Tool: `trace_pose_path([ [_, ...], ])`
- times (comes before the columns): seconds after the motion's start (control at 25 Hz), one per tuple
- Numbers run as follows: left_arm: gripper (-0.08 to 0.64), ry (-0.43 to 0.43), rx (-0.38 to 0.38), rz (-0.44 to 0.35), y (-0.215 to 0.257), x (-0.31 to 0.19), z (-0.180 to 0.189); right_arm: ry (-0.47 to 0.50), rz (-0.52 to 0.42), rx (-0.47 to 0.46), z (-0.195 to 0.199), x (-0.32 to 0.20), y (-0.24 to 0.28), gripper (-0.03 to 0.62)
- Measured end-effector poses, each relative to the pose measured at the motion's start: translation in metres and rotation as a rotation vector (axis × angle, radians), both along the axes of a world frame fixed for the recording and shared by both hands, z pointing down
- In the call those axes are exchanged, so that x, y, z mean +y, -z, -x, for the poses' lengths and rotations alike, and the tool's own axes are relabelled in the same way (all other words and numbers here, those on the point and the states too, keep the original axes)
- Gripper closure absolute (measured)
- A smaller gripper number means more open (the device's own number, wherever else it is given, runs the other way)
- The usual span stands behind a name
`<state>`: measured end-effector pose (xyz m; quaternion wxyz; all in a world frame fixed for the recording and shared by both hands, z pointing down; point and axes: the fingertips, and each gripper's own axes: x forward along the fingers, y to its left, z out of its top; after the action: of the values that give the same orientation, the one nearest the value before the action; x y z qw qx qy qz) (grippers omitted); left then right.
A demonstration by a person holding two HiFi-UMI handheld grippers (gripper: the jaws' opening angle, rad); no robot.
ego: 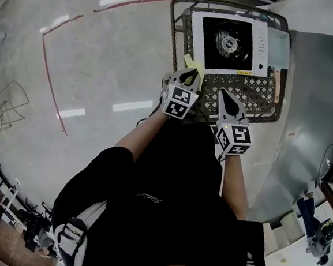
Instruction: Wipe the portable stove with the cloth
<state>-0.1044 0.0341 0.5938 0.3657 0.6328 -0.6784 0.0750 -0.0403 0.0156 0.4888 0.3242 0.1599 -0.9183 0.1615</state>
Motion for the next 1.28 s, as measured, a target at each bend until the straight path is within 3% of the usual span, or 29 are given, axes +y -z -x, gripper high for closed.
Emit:
trace_pose_path([
  [0.48,0.525,0.087,0.024,0.079,-0.032,-0.02,0.012,-0.059,0.021,-0.018,-0.01,-0.025,-0.01,0.588],
  [0.76,0.525,0.148,0.043,0.148,-0.047,-0.024,0.017,-0.031,0.066,-0.013,-0.007,-0.021,-0.024,0.586],
  [1.28,0.44,0.208,0.093,0.143,-0.053,-0.035,0.042,-0.006,0.115,-0.015,0.007,-0.026,-0.037,0.586],
])
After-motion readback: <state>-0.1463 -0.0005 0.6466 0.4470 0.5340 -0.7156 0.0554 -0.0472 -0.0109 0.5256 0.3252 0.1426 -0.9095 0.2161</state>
